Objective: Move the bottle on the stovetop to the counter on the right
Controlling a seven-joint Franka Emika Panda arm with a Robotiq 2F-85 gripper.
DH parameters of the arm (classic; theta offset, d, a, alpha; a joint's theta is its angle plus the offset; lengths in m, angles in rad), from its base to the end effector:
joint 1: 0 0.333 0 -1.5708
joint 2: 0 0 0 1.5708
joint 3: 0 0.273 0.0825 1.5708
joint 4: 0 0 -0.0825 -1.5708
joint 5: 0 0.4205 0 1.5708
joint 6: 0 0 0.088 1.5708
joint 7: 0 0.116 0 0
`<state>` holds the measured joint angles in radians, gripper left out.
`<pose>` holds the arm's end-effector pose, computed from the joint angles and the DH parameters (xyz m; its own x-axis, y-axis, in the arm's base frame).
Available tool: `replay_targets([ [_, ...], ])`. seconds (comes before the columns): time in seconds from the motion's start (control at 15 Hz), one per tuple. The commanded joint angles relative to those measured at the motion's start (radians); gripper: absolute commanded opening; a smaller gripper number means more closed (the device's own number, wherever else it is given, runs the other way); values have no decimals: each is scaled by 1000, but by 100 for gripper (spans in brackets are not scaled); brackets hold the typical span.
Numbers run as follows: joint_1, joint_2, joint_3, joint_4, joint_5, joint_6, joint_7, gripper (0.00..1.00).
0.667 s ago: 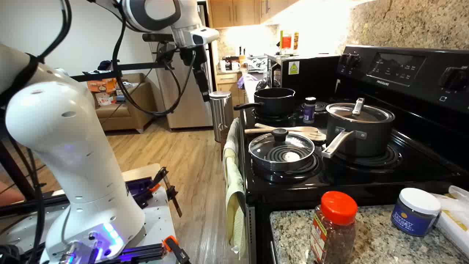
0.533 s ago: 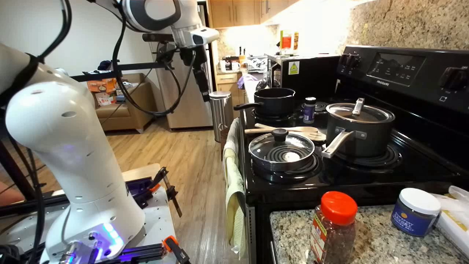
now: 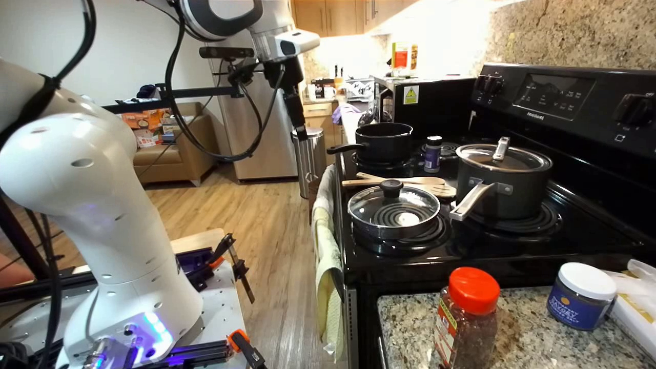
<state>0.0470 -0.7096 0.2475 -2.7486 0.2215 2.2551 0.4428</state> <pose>0.3943 0.1100 0.3760 0.9344 -0.3129 0.1702 -0.2953 -0.9477 -0.1209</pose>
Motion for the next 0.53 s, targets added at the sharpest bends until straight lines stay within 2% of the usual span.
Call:
replay_targets([
  [0.0,-62,68,-22,47,-61,-6,14,100],
  [0.47,-177,251,-29,154,-221,58,46,100],
])
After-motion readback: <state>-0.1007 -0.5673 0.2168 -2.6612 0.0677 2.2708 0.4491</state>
